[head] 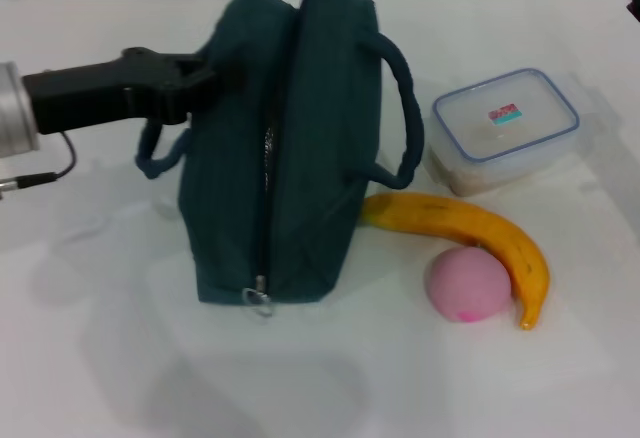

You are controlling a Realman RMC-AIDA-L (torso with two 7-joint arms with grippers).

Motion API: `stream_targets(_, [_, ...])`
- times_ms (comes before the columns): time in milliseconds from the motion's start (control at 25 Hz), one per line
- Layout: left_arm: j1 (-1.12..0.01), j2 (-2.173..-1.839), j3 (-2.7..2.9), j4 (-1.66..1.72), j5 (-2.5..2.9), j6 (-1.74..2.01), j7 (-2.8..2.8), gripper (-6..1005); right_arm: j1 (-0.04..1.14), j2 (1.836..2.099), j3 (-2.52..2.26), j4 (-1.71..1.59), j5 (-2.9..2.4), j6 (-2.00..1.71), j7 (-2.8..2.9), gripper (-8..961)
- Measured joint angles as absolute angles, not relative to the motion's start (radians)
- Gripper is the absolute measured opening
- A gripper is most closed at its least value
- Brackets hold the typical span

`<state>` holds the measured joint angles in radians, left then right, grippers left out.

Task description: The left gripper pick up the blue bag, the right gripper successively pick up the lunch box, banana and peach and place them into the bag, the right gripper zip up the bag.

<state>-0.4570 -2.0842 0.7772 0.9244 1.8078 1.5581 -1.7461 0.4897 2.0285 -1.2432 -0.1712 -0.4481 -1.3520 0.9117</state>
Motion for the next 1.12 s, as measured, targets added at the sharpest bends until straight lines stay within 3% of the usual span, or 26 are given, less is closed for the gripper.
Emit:
stream_targets(520, [-0.486, -2.082, 0.826, 0.934, 1.832, 1.554, -1.74, 41, 0.42, 2.016, -1.255, -0.088, -0.45, -1.336, 1.4, 810])
stream_targets(1120, [-0.49, -2.086, 0.839, 0.948, 1.835, 1.539, -1.66, 41, 0.487, 2.012, -1.418, -0.075, -0.466, -1.123, 1.725, 701])
